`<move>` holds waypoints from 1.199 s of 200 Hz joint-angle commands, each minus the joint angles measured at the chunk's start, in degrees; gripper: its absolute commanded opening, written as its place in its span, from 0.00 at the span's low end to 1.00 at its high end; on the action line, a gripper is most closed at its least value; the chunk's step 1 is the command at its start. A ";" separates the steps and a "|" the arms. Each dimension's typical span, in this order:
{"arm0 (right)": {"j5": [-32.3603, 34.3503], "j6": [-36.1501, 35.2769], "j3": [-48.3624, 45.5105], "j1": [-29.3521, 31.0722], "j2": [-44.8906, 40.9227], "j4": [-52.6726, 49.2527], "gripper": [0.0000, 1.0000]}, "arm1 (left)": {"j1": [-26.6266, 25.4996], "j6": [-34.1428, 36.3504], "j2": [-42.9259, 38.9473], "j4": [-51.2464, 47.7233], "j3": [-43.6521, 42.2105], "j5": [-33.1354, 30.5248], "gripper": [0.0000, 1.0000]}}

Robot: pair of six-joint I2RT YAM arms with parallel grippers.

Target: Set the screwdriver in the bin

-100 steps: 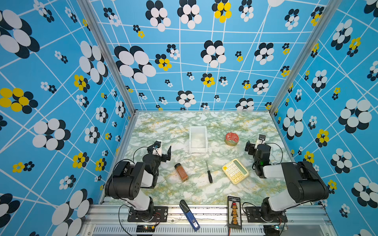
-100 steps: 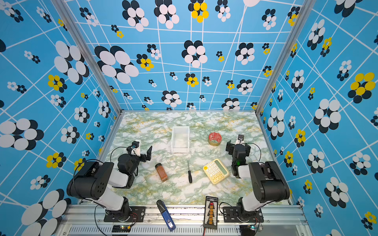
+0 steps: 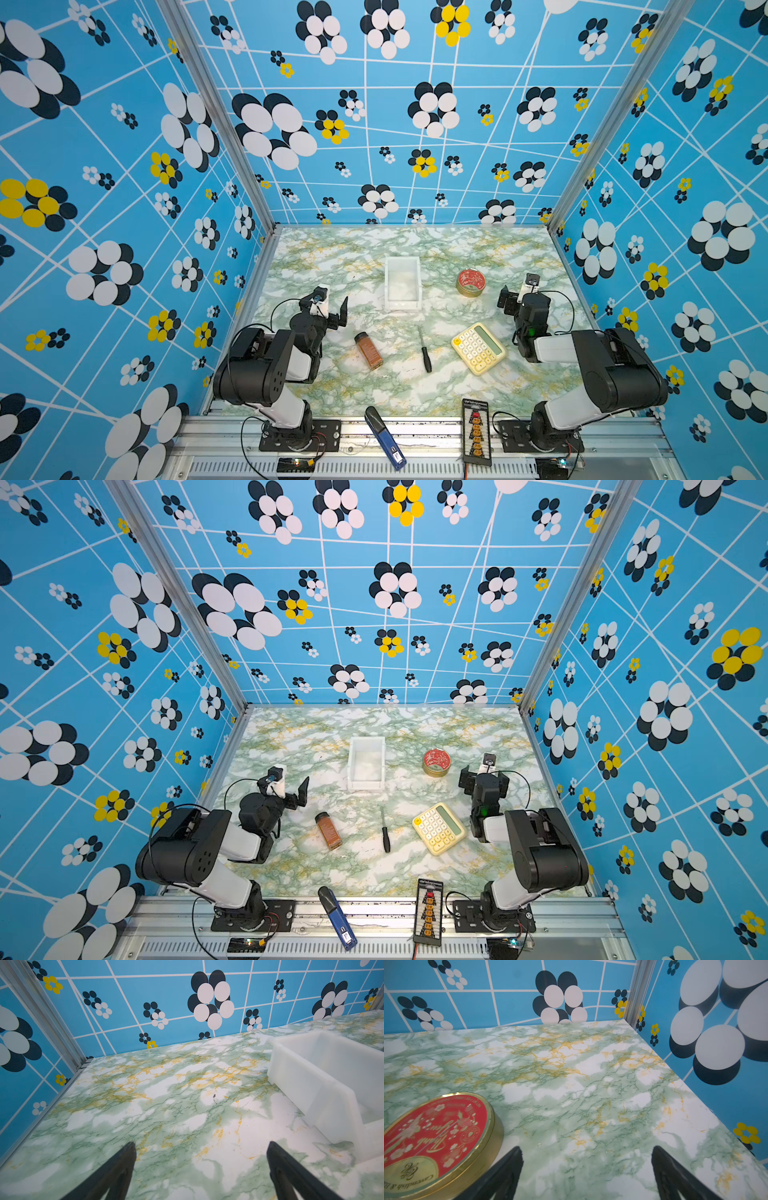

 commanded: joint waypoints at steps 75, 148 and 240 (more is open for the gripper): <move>0.65 0.68 0.73 -0.27 -0.16 -0.51 0.99 | -0.31 0.98 0.57 1.57 -0.47 1.18 0.99; 1.77 0.98 0.64 -0.36 -0.28 -0.22 0.99 | -0.23 0.57 0.34 0.05 0.46 -0.09 0.99; 2.65 9.05 15.28 0.84 -25.77 -52.30 0.99 | 0.48 2.68 -17.54 -48.55 16.57 0.93 0.99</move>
